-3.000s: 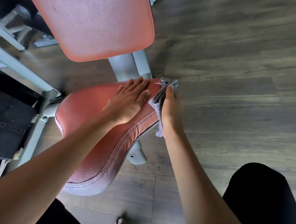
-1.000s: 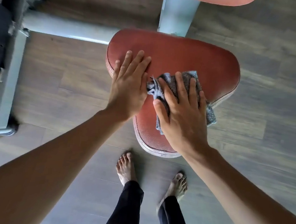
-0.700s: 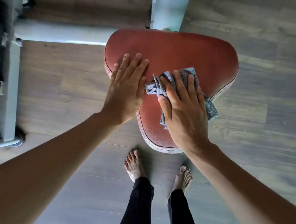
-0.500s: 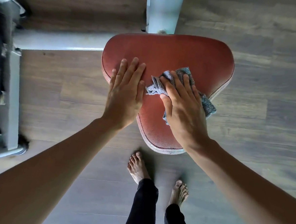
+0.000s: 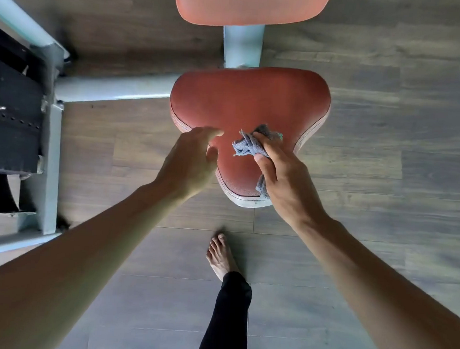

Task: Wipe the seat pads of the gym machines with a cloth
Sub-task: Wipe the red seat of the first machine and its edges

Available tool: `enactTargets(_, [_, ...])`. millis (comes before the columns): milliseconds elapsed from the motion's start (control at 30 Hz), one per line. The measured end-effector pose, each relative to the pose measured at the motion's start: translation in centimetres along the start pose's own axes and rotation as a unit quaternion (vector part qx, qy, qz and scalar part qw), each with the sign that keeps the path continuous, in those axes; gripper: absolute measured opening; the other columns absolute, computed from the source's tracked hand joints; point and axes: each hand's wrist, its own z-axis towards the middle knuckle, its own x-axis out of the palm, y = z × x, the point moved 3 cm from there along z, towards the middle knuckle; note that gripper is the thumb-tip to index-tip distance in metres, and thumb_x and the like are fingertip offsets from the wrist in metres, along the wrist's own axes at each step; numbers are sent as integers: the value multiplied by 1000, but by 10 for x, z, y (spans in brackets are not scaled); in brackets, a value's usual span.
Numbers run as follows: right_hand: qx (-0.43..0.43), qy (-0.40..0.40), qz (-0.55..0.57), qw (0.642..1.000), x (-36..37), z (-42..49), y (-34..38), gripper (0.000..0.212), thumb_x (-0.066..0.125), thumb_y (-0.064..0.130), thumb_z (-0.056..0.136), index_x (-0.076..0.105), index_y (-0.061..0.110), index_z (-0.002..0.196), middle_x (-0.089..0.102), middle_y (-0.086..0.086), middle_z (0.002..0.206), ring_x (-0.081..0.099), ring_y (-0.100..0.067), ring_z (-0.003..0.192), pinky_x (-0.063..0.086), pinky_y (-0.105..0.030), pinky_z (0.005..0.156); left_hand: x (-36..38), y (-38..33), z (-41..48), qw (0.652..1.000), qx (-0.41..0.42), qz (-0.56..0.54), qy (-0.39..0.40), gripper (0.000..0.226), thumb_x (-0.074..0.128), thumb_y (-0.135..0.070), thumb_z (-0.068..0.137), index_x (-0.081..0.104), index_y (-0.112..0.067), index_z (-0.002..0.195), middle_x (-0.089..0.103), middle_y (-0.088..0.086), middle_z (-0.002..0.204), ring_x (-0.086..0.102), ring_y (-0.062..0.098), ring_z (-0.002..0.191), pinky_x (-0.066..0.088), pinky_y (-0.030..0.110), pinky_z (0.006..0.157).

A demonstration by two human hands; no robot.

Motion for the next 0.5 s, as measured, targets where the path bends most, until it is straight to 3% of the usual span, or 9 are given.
enactTargets(67, [7,-26,27,999,-15,-33,12,38,47,14,103,54,12,140,51,-2,147,45,-13,136,26,-4,107,-8,-21,-30,1000,6,4,12,40,49,-14,99,55,-20,138,57,2,139,53,21,120,33,25,103])
enactTargets(167, [31,-66,54,996,-46,-86,32,38,46,14,103,54,14,140,51,1,147,46,-10,136,27,-2,105,-20,-63,-78,999,32,6,28,38,51,-16,99,57,-21,136,61,3,132,57,23,109,35,24,96])
enactTargets(267, [47,-102,74,991,-87,-152,58,39,45,18,104,52,18,142,52,3,146,47,-8,134,31,-6,106,-31,-114,-135,996,78,5,39,36,52,-15,99,58,-19,135,62,1,134,58,21,113,37,24,99])
enactTargets(367, [62,-150,76,984,-139,-228,87,38,46,17,104,53,17,142,54,0,144,50,-10,130,31,-3,102,-38,-172,-197,991,125,-1,55,34,54,-15,99,59,-17,132,62,2,133,57,21,120,43,36,104])
enactTargets(500, [96,-189,80,974,-211,-343,122,40,45,16,104,51,14,143,51,-4,147,47,-12,133,30,-5,105,-42,-254,-288,977,192,6,88,33,55,-15,98,62,-16,130,64,3,132,59,17,121,44,34,105])
